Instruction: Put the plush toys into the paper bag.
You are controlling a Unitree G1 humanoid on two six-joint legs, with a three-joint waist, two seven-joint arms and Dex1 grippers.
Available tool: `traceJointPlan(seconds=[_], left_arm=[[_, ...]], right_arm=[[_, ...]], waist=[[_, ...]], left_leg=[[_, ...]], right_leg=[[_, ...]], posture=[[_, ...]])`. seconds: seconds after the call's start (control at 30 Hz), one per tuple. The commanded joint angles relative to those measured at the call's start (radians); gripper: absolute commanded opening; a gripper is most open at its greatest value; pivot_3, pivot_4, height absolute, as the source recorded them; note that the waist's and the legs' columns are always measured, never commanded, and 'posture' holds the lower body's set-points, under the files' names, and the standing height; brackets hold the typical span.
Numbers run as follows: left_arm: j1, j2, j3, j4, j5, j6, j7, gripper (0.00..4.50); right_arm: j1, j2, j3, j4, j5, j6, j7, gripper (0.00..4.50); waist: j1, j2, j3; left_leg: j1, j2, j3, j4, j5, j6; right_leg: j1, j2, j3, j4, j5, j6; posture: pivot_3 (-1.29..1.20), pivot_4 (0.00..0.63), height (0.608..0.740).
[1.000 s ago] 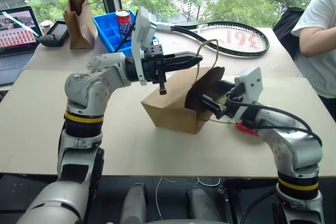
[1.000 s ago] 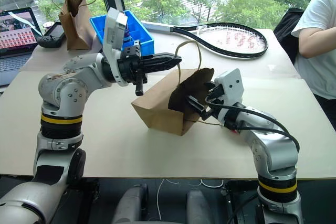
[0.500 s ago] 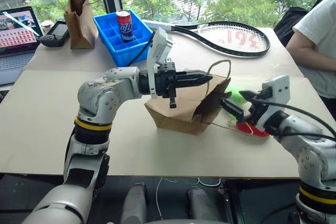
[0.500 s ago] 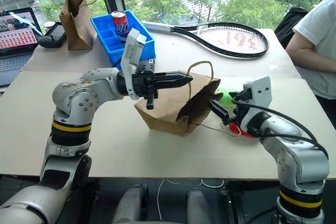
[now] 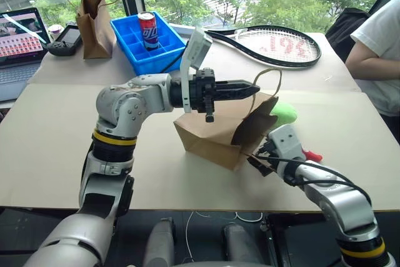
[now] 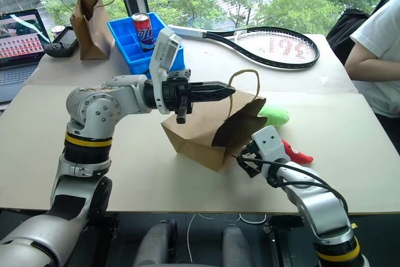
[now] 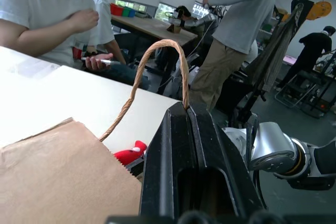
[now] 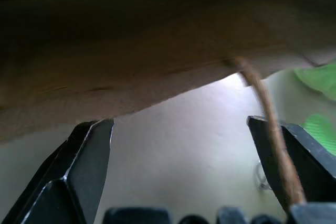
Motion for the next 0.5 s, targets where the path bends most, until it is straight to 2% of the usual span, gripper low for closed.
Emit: traceJointPlan(seconds=[0.03,0.1,0.23,0.4,0.5], left_arm=[[-0.062,0.011,-0.016,0.020,0.026,-0.043,-0.037,0.00],[-0.079,0.023,-0.035,0.035,0.053,-0.069,-0.064,0.00],[-0.095,0.053,-0.076,0.049,0.108,-0.126,-0.118,0.00],[-0.054,0.120,-0.156,0.026,0.208,-0.217,-0.181,0.00],[0.018,0.136,-0.197,-0.001,0.251,-0.254,-0.186,0.00]], right_arm=[[-0.095,0.002,0.154,0.080,-0.117,-0.064,0.007,4.49],[-0.153,0.034,0.232,0.173,-0.160,-0.107,0.025,4.49],[-0.220,0.092,0.302,0.303,-0.208,-0.182,0.061,4.49],[-0.250,0.185,0.296,0.434,-0.205,-0.263,0.106,4.49],[-0.209,0.171,0.279,0.420,-0.216,-0.254,0.125,4.49]], waist=[[-0.001,0.000,0.000],[-0.006,0.000,0.000],[-0.019,-0.001,0.000],[-0.040,-0.001,-0.001],[-0.048,-0.001,-0.001]], left_leg=[[0.000,0.000,0.000,0.000,0.000,0.000],[0.001,0.000,0.000,0.000,0.000,0.000],[0.005,0.000,0.000,-0.002,0.000,0.000],[0.008,0.002,-0.001,-0.003,0.000,0.000],[0.010,0.005,-0.001,-0.005,0.000,0.000]], right_leg=[[0.000,0.000,0.000,0.000,0.000,0.000],[0.000,0.000,0.000,0.000,-0.001,-0.001],[0.002,0.001,0.000,0.000,-0.001,0.000],[0.003,0.003,0.001,0.001,0.000,0.002],[0.003,0.007,0.001,0.002,0.000,0.002]], posture=[[0.00,0.150,0.731],[0.00,0.150,0.731],[0.00,0.150,0.731],[0.00,0.150,0.731],[0.00,0.150,0.731]])
